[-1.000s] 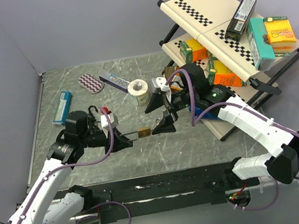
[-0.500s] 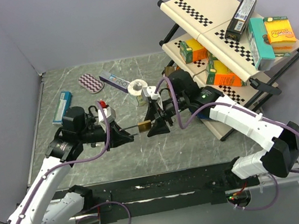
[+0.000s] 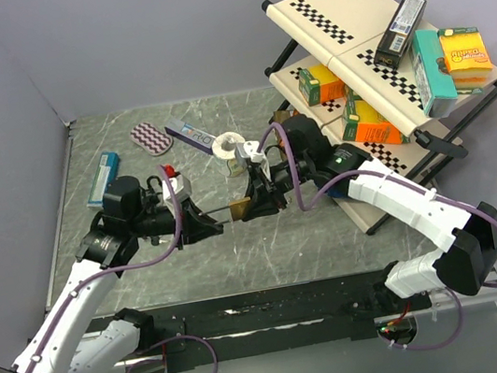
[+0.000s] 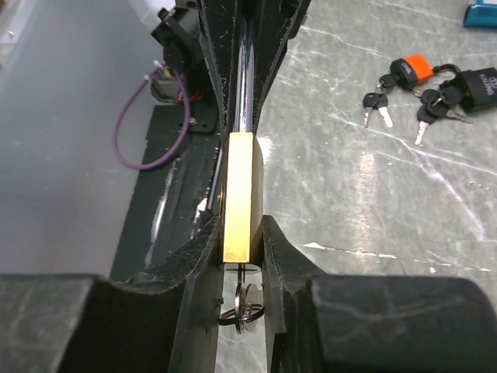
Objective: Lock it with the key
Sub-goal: Lock the lock, then remove the key from the lock, then place the key at the center of the board, then place the lock at the center of the board.
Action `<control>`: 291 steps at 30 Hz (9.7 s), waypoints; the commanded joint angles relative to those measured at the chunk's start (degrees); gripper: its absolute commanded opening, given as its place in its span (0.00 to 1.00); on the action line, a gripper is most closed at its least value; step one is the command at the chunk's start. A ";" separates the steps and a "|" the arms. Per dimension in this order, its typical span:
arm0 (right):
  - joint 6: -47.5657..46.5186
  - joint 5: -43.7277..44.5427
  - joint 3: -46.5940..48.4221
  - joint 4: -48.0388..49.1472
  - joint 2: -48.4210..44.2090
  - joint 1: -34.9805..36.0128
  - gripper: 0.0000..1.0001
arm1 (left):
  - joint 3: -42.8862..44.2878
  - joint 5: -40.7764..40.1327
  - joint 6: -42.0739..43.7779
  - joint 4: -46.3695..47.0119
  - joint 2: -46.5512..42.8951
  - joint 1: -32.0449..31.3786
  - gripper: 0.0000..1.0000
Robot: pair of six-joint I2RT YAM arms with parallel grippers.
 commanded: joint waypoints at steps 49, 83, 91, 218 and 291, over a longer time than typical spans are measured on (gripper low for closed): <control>3.76 -3.51 -0.89 7.81 -2.68 4.33 0.00 | -0.16 -7.53 0.86 13.41 -3.19 -14.22 0.02; -1.07 -3.60 6.14 -3.70 3.47 -4.73 0.61 | 5.21 1.43 24.25 -12.27 2.00 2.21 0.01; -4.77 -2.28 6.23 -5.55 4.17 -2.18 0.24 | 4.59 0.46 23.54 -11.73 1.73 2.47 0.01; 22.46 -0.08 5.88 23.96 19.91 1.96 0.00 | 20.67 10.04 47.83 -42.72 28.28 21.35 0.50; 54.73 36.39 15.63 20.99 24.56 7.14 0.00 | 3.45 -28.28 -80.44 -1.10 19.93 15.31 0.45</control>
